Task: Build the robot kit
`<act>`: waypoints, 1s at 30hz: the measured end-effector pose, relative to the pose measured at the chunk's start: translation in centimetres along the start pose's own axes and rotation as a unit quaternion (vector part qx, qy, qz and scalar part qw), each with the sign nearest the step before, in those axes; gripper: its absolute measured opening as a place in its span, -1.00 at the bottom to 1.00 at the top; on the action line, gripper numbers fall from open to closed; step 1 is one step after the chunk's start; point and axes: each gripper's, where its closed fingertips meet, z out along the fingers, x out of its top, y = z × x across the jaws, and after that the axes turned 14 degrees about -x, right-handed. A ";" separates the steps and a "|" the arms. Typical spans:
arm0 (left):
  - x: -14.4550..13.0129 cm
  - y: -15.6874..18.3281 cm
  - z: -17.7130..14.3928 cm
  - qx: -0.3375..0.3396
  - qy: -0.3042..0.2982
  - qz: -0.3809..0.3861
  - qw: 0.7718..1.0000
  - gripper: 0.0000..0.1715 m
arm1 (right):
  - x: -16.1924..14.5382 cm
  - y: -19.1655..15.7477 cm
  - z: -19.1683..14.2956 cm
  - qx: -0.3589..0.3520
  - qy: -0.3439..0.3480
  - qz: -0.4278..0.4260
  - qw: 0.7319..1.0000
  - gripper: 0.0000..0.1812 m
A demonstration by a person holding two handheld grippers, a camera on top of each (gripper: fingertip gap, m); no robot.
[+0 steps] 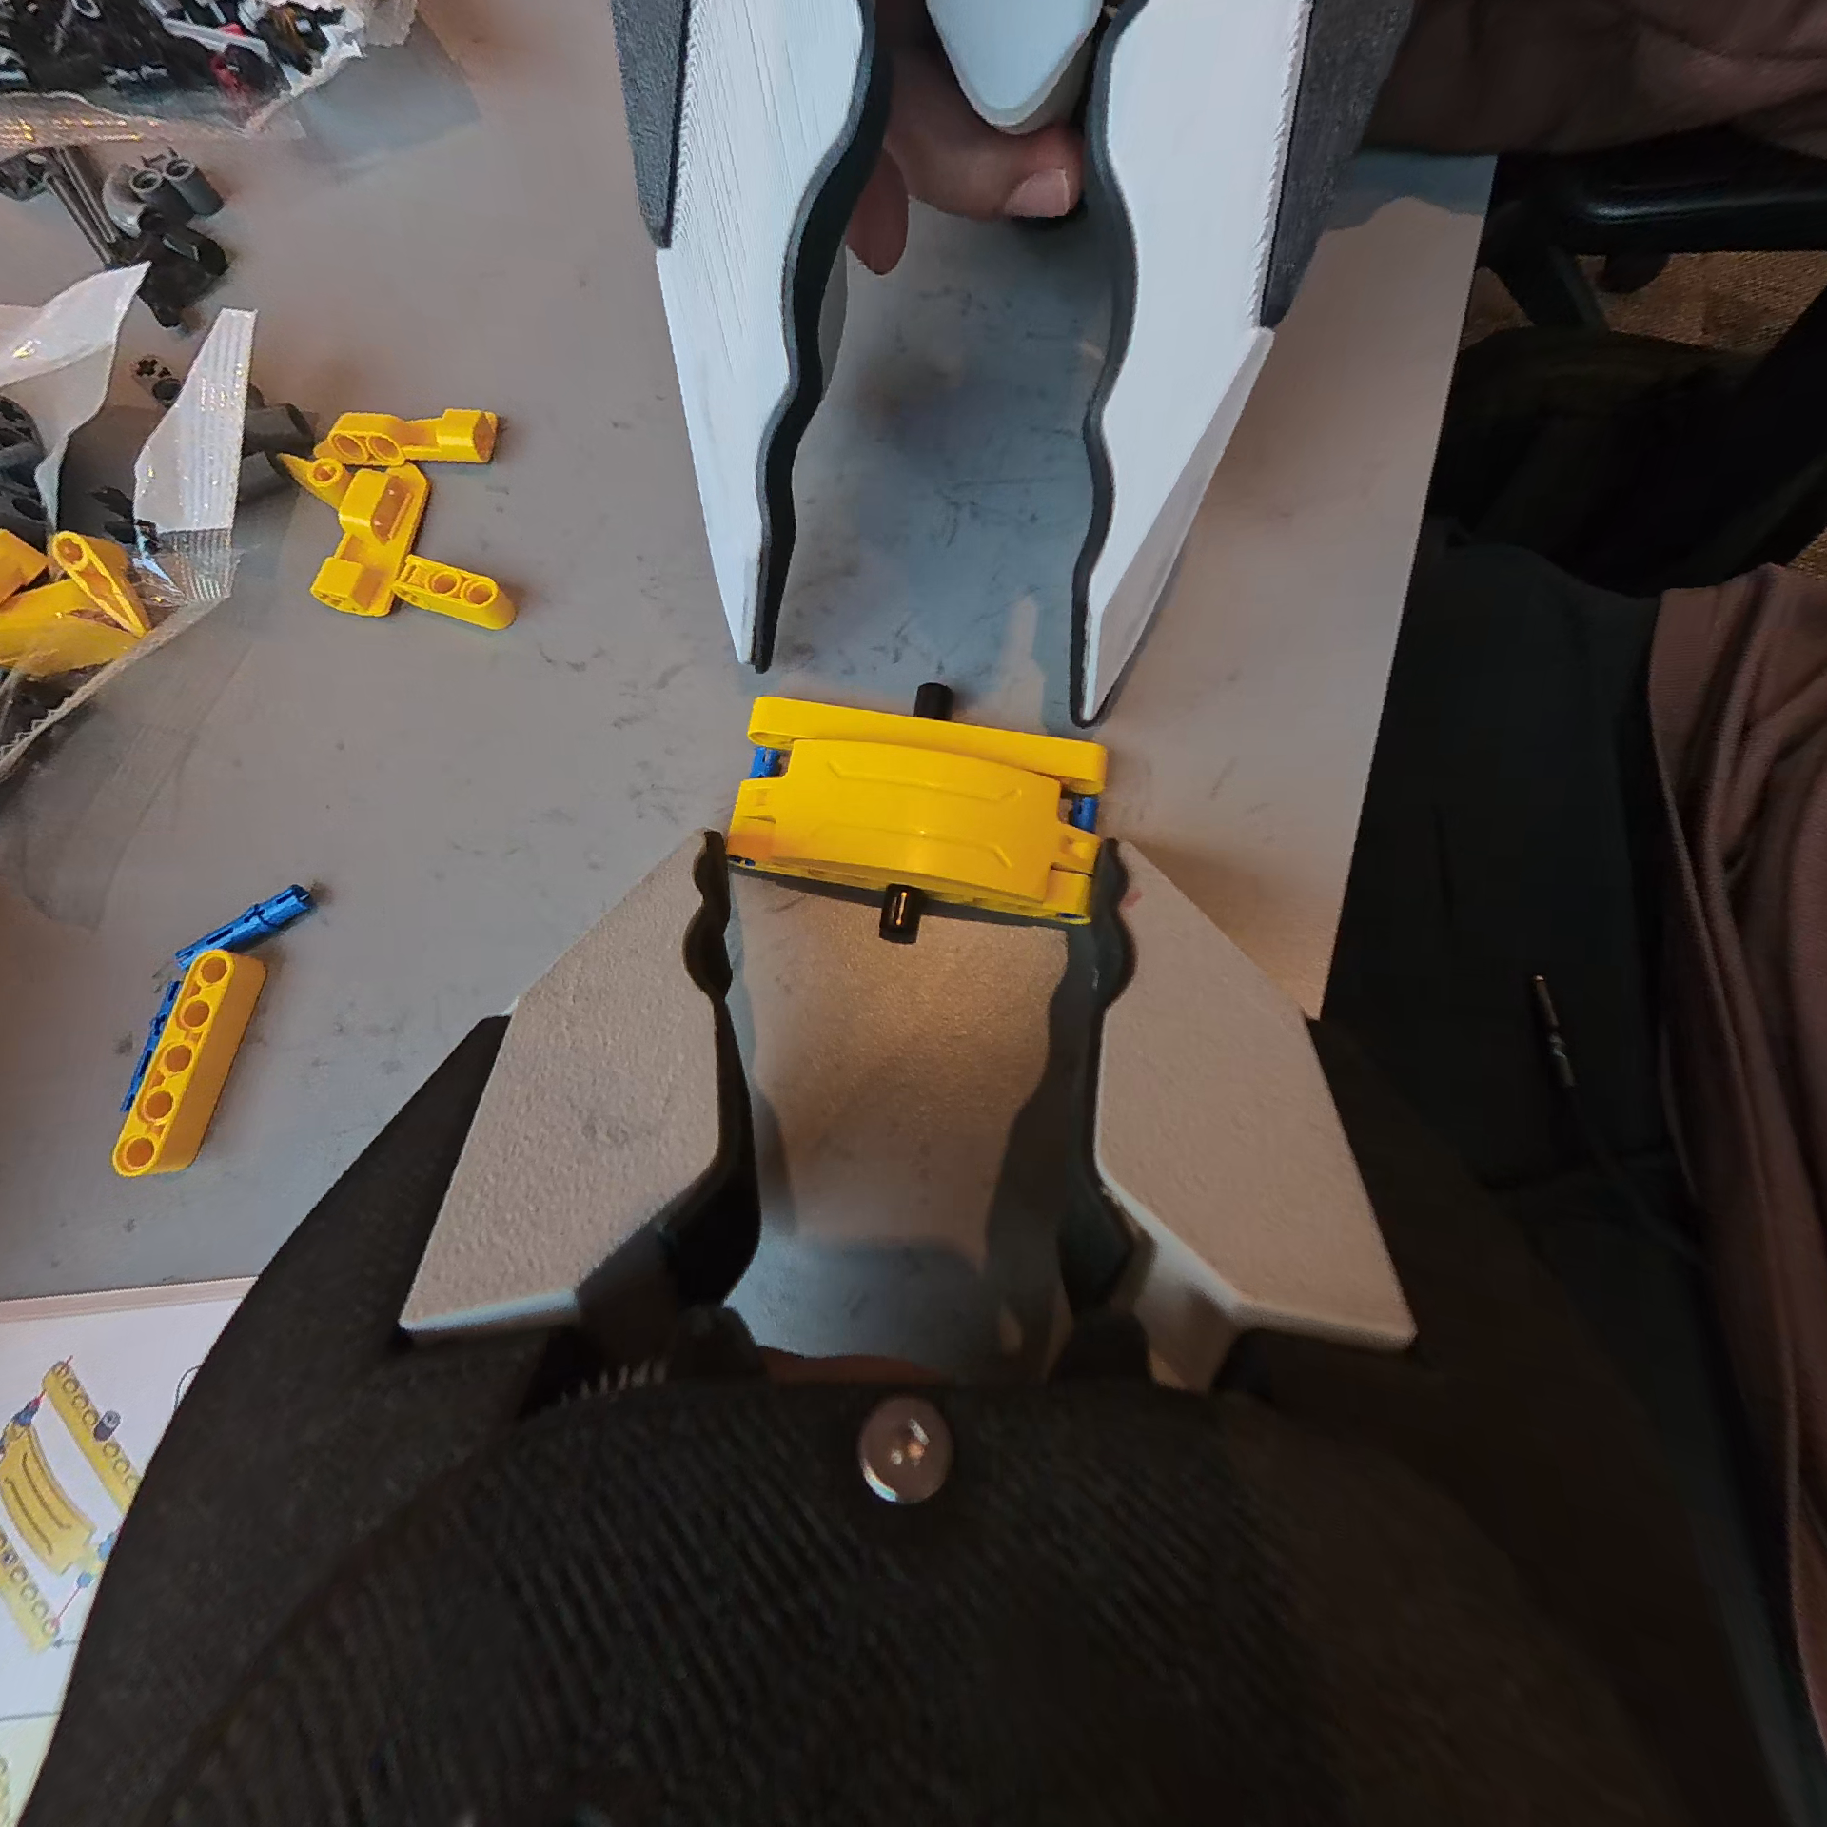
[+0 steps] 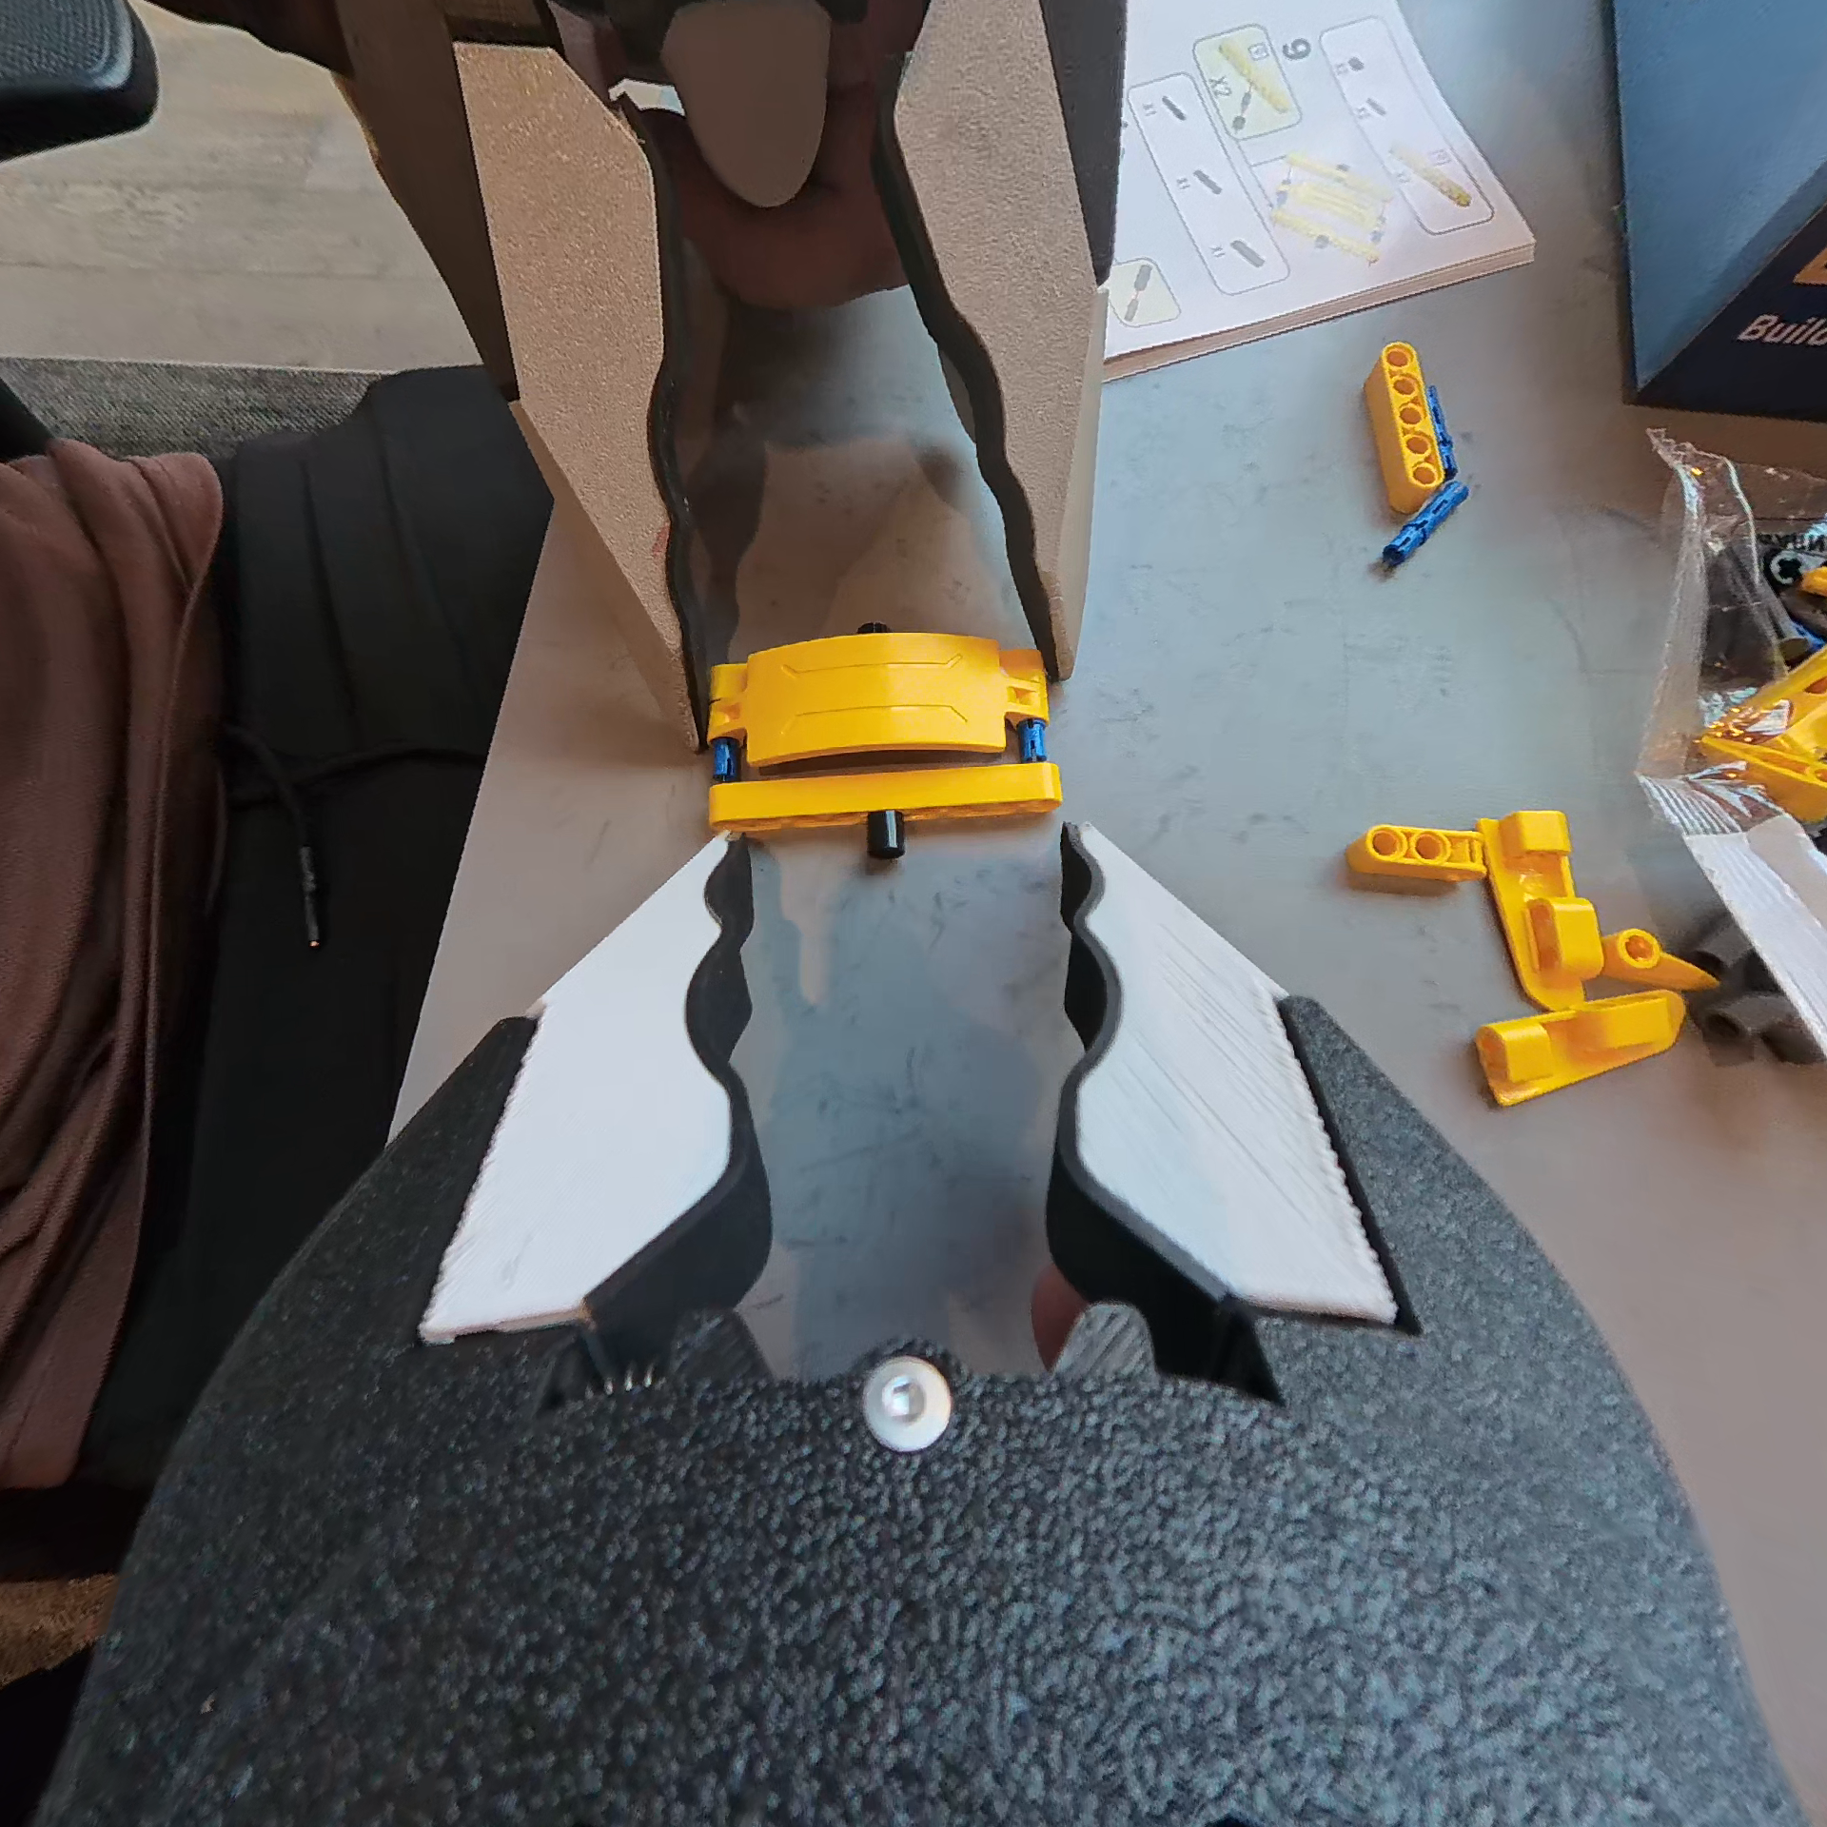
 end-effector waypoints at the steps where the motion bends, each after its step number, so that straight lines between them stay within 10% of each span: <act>1: 0.0 0.0 0.0 0.000 0.000 0.001 1.000 -0.16 | -0.1 -0.1 0.1 -0.001 -0.005 -0.003 1.000 -0.31; 30: -0.1 0.1 0.0 -0.004 -0.002 0.000 1.000 -0.16 | 0.5 -0.9 1.0 0.004 -0.011 -0.009 1.000 -0.29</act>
